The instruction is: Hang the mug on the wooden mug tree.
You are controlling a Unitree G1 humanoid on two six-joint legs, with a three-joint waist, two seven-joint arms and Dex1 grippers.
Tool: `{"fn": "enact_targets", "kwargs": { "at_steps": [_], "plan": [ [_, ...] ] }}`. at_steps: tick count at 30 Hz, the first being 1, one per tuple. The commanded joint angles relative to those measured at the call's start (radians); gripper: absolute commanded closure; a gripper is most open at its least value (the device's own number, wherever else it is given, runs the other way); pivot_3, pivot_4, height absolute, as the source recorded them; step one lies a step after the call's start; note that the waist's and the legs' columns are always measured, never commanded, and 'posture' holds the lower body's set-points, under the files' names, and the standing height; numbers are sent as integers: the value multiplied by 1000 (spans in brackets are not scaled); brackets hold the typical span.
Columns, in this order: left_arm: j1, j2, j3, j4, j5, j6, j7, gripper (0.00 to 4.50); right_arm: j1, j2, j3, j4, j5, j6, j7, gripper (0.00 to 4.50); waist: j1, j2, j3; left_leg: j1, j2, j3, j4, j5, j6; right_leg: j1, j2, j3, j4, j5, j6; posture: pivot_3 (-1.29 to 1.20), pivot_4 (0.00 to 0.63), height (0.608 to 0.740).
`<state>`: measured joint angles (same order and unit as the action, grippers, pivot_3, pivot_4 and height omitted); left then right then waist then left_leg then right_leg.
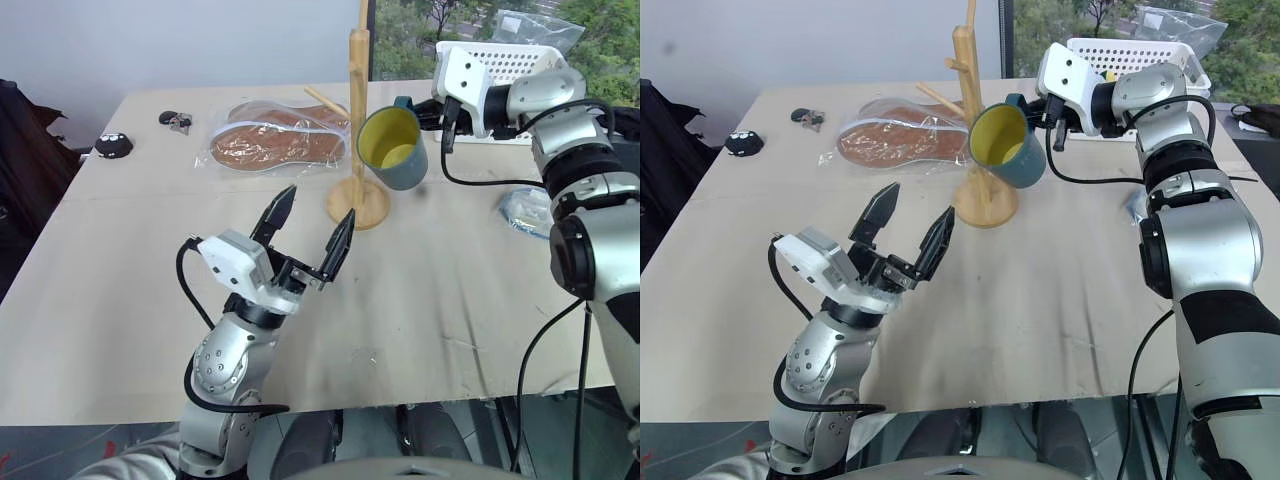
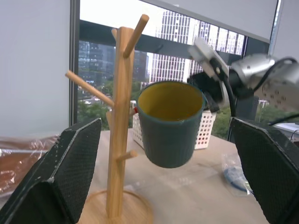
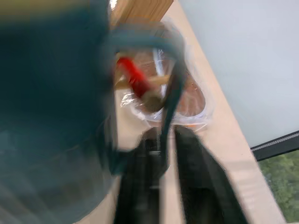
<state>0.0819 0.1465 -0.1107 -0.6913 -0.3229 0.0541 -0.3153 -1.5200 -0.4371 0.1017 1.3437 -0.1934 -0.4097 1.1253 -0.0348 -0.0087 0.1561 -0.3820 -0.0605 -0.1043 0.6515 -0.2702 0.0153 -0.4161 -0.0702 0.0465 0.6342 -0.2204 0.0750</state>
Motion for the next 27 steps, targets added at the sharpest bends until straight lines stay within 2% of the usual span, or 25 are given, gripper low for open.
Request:
{"fn": "enact_targets", "kwargs": {
  "at_steps": [1, 5, 6, 9, 14, 16, 19, 20, 22, 24, 27],
  "plan": [
    [5, 0, -6, -13, 7, -40, -9, 0, -45, -3, -11, -17, -5, 14, -42, 2178, 0, 0, 0, 0, 0, 0, 0, 0, 0, 0, 0, 0, 0, 0, 0, 0, 150, 740],
    [13, 3, -6, -9, 5, -50, -14, 0, -51, -27, -29, -16, 3, 37, -76, 206, 0, 0, 0, 0, 0, 0, 0, 0, 0, 0, 0, 0, 0, 0, 0, 0, 150, 740],
    [16, 5, -5, -9, 3, -50, -17, 0, -51, -37, -34, -16, 6, 42, -80, 70, 1, 0, 0, 0, 0, 0, 0, 0, 0, 0, 0, 0, 0, 0, 0, 0, 150, 740],
    [29, 27, -6, -3, 2, -47, -37, 0, -35, -84, -61, -21, 31, 58, -54, 70, 3, 0, 0, 0, 0, 0, 0, 0, 0, 0, 0, 0, 0, 0, 0, 0, 150, 740],
    [107, 139, 53, 41, -19, 27, -99, 0, 132, -173, -193, -98, 202, 141, 168, 70, 5, 0, 0, 0, 0, 0, -1, 0, 0, 1, 0, -1, -1, 0, 0, 0, 150, 740],
    [149, 185, 83, 62, -22, 52, -123, 0, 271, -172, -245, -221, 294, 203, 212, 70, 1, 1, 0, 0, 0, 0, -1, 0, 0, 1, 0, 0, -1, 0, 0, 0, 150, 740],
    [232, 269, 116, 65, -17, 71, -179, 0, 708, -131, -296, -774, 466, 473, 159, 70, 3, 1, 0, 0, 2, -2, 0, 0, 1, 2, 0, -2, 0, 0, 0, 0, 150, 740],
    [262, 291, 134, 63, -21, 75, -192, 0, 882, -109, -303, -992, 508, 549, 101, 70, 6, 4, 1, 0, 2, -3, 0, -1, 1, 2, 0, -2, 0, 0, 0, 0, 150, 740],
    [303, 307, 168, 61, -47, 87, -201, 0, 1113, -61, -331, -1275, 562, 651, -26, 70, 23, 5, 0, -3, 2, -4, -2, -1, 1, -1, -2, -2, 0, 0, 0, 0, 150, 740],
    [334, 309, 183, 68, -49, 92, -198, 0, 1292, 1, -358, -1457, 569, 679, -159, 70, 24, 11, 2, -3, 5, -5, -2, -3, 2, -3, -2, -2, -1, -1, -1, 0, 150, 740],
    [358, 309, 184, 82, -27, 107, -187, 0, 1526, 94, -346, -1615, 525, 616, -293, 70, 21, 9, 2, -2, 1, 1, -1, -4, 4, -5, -1, 2, 3, 0, 0, 0, 150, 740]
  ]
}}
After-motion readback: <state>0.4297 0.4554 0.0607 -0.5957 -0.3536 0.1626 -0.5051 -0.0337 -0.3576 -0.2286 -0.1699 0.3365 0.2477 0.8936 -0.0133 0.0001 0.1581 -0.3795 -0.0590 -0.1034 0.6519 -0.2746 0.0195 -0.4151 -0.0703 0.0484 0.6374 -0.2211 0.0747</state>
